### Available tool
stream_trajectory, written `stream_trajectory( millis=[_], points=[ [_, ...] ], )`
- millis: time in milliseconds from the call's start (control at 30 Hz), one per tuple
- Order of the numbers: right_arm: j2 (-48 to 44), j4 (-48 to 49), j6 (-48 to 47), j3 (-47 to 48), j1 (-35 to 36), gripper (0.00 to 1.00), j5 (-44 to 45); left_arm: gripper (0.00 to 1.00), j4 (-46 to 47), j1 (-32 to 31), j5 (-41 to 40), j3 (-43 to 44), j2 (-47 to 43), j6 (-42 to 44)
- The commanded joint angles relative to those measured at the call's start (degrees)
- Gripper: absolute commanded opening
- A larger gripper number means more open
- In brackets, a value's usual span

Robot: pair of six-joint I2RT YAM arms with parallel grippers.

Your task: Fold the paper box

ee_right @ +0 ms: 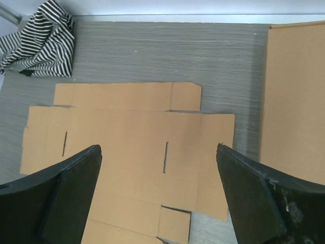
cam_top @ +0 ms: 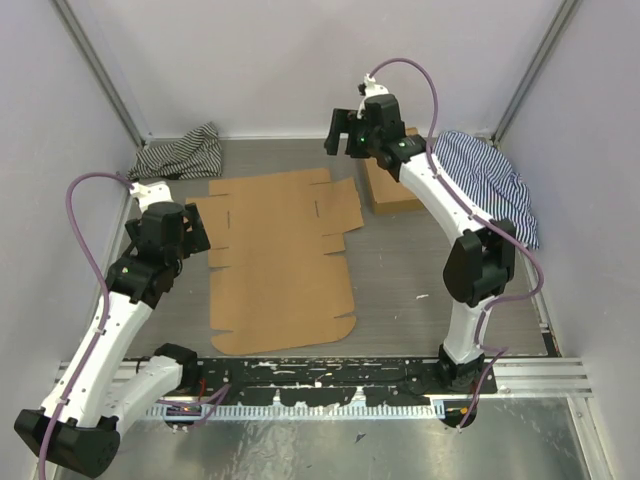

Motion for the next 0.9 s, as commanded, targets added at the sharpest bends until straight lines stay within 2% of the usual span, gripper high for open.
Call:
stream_trajectory(
  millis=[0,233,267,533,667,867],
  points=[
    [1.1,-1.6,-1.4,4.6,-0.1,1.00,2.6,0.98,0.8,0.0,0.3,0.5,-0.7,-0.4],
    [3.2,-3.4,0.0,3.8,-1.5,1.00,-4.1,0.98,0.7,-0.1,0.0,0.6,-0.5,-0.7],
    [3.4,-3.9,0.4,3.2,-1.9,0.97,-4.9,0.98,0.7,0.0,0.0,0.6,-0.5,-0.8],
    [-1.4,-2.7,2.7,-15.1,-2.2,0.88,-5.8,0.98,0.6,0.0,0.0,0.5,0.0,-1.1],
    [-5.2,-0.2,3.8,-25.3,-2.2,0.91,-5.2,0.98,-0.1,0.0,0.1,0.9,0.7,-0.9],
    [-6.8,1.6,5.7,-31.6,0.4,0.92,-5.5,0.98,0.2,-0.1,1.0,1.1,1.1,-0.6]
  ],
)
